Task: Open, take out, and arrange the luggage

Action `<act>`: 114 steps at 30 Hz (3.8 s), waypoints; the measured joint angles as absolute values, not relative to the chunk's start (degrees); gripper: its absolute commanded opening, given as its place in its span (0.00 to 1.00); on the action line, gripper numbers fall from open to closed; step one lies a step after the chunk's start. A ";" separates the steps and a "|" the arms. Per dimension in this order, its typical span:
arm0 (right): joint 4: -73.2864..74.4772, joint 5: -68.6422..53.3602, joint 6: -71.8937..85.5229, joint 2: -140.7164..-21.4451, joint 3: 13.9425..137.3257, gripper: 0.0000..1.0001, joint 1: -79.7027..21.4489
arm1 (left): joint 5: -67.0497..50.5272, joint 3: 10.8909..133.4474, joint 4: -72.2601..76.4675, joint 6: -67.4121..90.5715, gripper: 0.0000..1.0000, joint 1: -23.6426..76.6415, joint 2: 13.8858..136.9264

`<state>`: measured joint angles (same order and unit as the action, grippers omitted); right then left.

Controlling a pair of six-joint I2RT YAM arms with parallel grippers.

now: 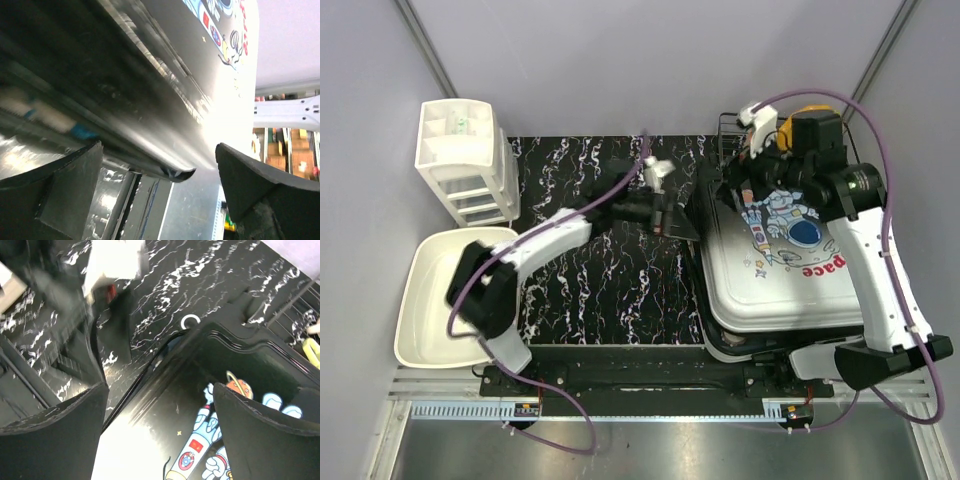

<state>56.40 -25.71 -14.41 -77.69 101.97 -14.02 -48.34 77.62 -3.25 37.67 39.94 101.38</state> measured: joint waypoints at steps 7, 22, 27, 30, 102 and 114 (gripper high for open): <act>60.53 -16.34 -23.97 -77.73 99.59 0.84 -31.00 | -48.38 63.02 -7.33 31.73 0.99 15.00 78.89; 70.41 4.97 -38.57 -103.02 103.35 0.39 -46.98 | -48.05 52.38 -12.91 30.35 0.99 1.52 67.07; 73.58 9.30 -38.48 -106.91 103.46 0.37 -47.92 | -48.29 52.27 -11.29 31.70 0.99 0.93 66.81; 74.15 12.10 -38.50 -108.18 103.07 0.37 -48.23 | -48.36 51.33 -9.15 33.01 0.99 0.75 66.81; 74.11 32.95 -46.94 -91.94 100.71 0.39 -42.57 | -38.85 59.55 24.36 62.46 0.14 39.97 102.43; 76.58 26.06 -43.83 -92.84 111.72 0.61 -43.35 | -32.88 60.80 16.03 59.53 0.36 38.76 103.28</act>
